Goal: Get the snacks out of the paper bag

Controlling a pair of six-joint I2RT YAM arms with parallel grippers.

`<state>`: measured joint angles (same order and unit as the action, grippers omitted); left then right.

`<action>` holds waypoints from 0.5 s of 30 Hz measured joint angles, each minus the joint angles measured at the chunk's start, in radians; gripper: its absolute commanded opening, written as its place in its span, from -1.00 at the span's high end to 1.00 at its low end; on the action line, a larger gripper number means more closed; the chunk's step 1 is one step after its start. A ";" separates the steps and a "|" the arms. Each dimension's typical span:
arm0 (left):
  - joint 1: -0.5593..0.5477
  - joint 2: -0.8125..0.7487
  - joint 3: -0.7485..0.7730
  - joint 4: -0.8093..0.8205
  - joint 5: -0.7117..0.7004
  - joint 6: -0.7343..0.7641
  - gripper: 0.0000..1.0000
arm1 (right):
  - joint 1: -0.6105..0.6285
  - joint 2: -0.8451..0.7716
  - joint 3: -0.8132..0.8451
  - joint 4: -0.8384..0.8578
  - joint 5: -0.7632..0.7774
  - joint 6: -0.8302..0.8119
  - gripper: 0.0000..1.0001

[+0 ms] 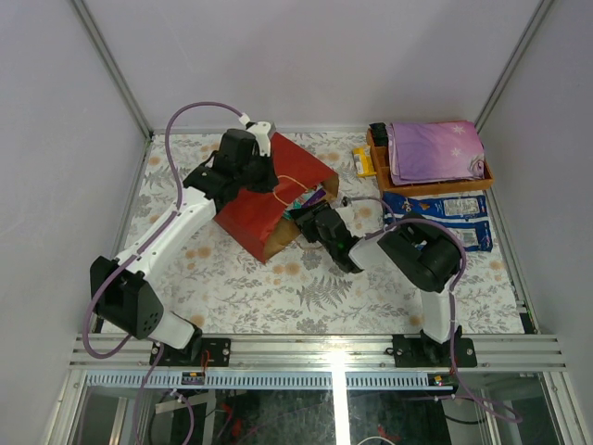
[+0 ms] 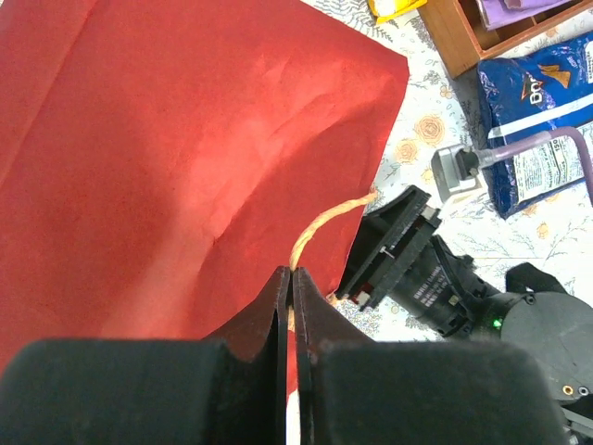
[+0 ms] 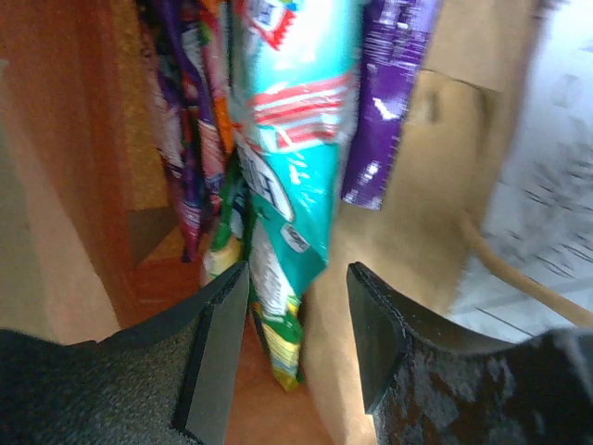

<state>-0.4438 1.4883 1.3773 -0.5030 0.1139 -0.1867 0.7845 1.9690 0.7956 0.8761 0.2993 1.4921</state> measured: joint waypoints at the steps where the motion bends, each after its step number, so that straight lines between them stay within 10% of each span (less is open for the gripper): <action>1: 0.001 -0.001 0.000 0.002 0.003 0.000 1.00 | 0.000 0.013 0.023 0.005 0.001 -0.007 -0.08; 10: 0.016 -0.002 0.000 0.010 0.023 -0.005 1.00 | -0.011 0.126 0.167 -0.034 0.007 -0.034 0.01; 15: 0.024 -0.003 0.000 0.010 0.033 -0.011 1.00 | -0.022 0.128 0.168 -0.051 0.019 -0.052 0.87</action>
<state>-0.4202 1.4853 1.3773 -0.4927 0.1471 -0.1978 0.7624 2.0972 0.9638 0.8246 0.3187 1.4399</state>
